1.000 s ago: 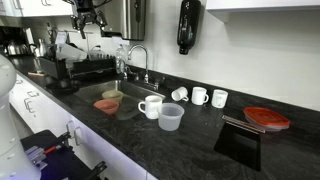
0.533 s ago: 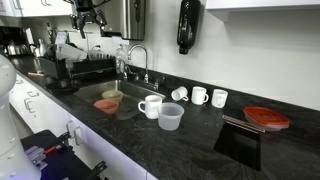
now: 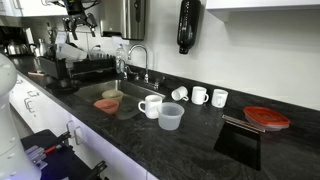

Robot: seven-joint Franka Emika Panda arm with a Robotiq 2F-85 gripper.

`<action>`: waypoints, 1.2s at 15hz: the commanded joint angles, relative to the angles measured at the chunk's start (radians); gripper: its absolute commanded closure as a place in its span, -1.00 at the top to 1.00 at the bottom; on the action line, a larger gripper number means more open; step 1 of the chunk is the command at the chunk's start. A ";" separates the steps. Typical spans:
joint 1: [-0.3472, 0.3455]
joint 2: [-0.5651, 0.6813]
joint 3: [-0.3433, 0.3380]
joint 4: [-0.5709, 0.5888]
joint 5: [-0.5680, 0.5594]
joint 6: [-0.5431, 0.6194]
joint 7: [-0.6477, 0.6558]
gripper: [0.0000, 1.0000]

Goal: Take the bowl out of the dish rack and put it in the sink

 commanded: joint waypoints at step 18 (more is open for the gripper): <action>0.080 0.299 0.033 0.289 -0.018 -0.013 0.177 1.00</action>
